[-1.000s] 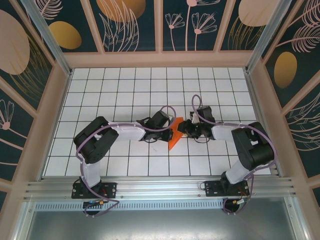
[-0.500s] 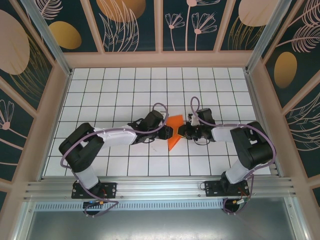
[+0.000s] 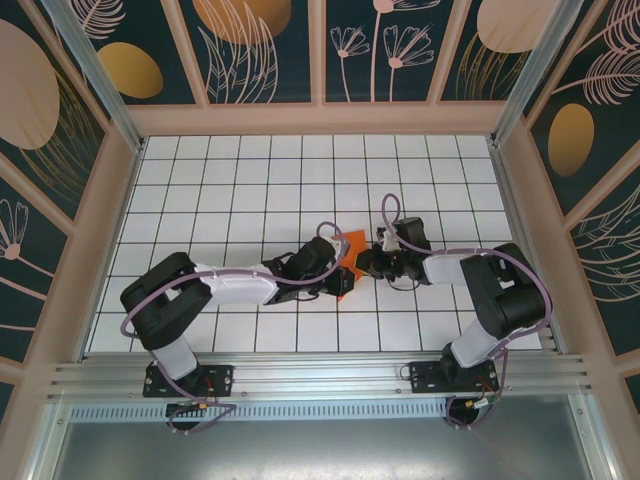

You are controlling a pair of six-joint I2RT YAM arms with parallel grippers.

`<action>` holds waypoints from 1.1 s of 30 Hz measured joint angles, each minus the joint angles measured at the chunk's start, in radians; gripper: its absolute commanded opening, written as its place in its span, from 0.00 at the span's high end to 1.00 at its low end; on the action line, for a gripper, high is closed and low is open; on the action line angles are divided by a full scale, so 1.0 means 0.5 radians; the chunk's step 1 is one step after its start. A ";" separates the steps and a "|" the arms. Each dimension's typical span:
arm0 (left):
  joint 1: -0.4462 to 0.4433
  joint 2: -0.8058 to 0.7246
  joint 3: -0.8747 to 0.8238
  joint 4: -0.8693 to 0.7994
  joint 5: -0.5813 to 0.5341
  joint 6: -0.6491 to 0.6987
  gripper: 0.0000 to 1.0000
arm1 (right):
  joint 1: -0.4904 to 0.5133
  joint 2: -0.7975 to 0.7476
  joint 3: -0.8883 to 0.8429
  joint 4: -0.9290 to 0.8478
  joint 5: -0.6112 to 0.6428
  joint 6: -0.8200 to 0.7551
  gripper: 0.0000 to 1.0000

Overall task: Fold a paper plane with a square sheet of paper (pick it up from the middle)
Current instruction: Third fold the triangle at the center of the table.

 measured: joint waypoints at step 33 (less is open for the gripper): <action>0.176 -0.316 -0.321 0.381 -0.137 -0.181 0.93 | 0.047 -0.027 -0.097 0.090 -0.120 -0.113 1.00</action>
